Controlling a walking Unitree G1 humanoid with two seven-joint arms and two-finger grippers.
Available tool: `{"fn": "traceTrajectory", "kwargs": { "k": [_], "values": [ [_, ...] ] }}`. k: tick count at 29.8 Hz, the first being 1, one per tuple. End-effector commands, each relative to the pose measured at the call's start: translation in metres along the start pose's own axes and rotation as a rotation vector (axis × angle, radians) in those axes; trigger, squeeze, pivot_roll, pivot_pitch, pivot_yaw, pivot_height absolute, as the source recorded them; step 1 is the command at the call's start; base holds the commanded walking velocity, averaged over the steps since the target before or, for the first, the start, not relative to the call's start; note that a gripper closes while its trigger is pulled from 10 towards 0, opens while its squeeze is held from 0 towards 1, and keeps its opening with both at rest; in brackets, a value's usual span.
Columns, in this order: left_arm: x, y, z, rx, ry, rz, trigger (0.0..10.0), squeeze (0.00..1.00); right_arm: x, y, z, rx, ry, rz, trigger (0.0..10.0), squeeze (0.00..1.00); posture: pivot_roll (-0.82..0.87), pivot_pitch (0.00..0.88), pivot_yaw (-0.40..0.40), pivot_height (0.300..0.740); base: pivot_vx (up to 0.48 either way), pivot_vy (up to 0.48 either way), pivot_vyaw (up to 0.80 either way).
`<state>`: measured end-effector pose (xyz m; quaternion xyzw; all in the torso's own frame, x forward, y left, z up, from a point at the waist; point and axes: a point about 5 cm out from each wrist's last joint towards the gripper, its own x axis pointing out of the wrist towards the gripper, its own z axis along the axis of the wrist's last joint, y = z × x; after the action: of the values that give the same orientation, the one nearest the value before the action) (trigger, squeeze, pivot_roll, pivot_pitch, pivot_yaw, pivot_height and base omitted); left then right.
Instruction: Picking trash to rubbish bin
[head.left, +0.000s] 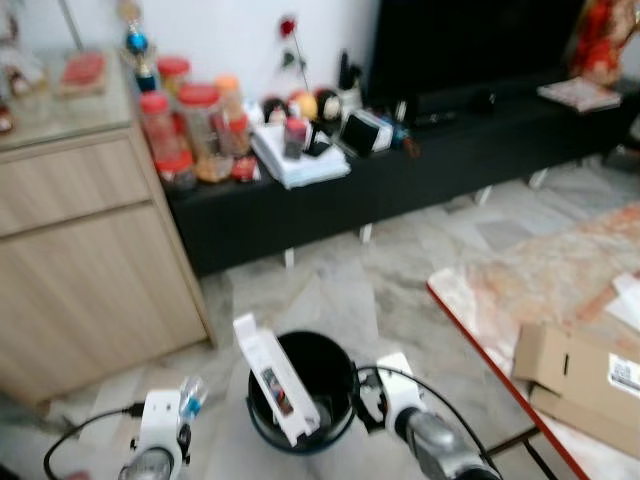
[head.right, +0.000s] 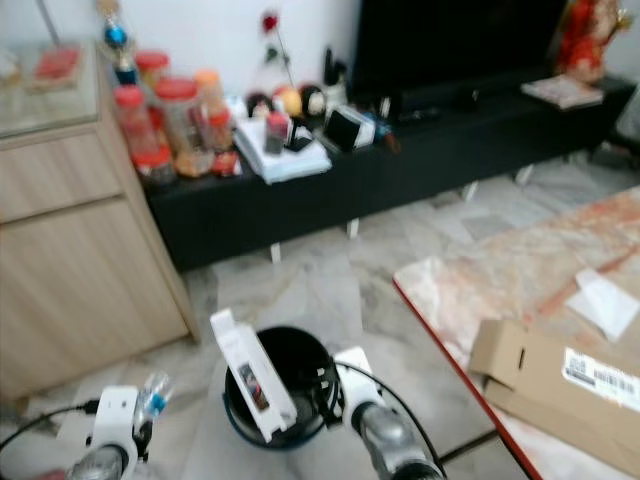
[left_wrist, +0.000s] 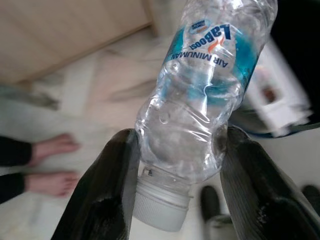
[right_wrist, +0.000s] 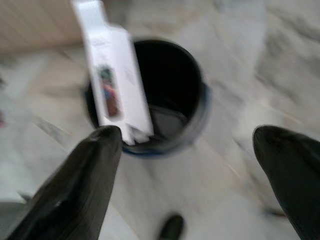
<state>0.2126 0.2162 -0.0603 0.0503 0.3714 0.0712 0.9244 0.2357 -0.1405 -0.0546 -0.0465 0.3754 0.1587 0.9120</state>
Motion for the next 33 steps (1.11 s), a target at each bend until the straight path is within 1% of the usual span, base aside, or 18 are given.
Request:
{"fn": "traceTrajectory", "kwargs": {
  "k": [1, 10, 17, 19, 21, 33],
  "values": [
    [0.0005, 0.0081, 0.0029, 0.006, -0.01, 0.02, 10.0, 0.0, 0.003, 0.004, 0.0099, 0.005, -0.029, 0.009, 10.0, 0.0, -0.01, 0.021, -0.018, 0.74, 0.322, 0.0, 0.0],
    [0.0009, 0.0074, 0.0041, 0.008, -0.012, 0.018, 10.0, 0.0, 0.0031, 0.0045, 0.0103, 0.001, -0.029, 0.013, 10.0, 0.0, -0.01, 0.009, -0.017, 0.74, 0.319, 0.0, 0.0],
    [0.0012, 0.0074, 0.0054, 0.011, -0.014, 0.016, 10.0, 0.0, 0.0035, 0.0065, 0.0114, -0.024, -0.032, 0.028, 10.0, 0.0, -0.01, 0.005, -0.016, 0.74, 0.319, 0.0, 0.07],
    [0.0013, 0.0073, 0.0055, 0.012, -0.015, 0.014, 10.0, 0.0, 0.0036, 0.0067, 0.0114, -0.023, -0.032, 0.029, 10.0, 0.0, -0.01, 0.005, -0.016, 0.74, 0.319, 0.0, 0.6],
    [0.0012, 0.0071, 0.0052, 0.013, -0.014, 0.013, 10.0, 0.0, 0.0035, 0.0068, 0.0107, -0.005, -0.033, 0.026, 10.0, 0.0, -0.02, 0.0, -0.015, 0.74, 0.321, 0.0, 0.0],
    [0.0012, 0.0069, 0.0051, 0.013, -0.015, 0.013, 10.0, 0.0, 0.0034, 0.0063, 0.0108, 0.002, -0.034, 0.025, 10.0, 0.0, -0.02, 0.003, -0.015, 0.74, 0.32, 0.0, 0.0]
  ]
}}
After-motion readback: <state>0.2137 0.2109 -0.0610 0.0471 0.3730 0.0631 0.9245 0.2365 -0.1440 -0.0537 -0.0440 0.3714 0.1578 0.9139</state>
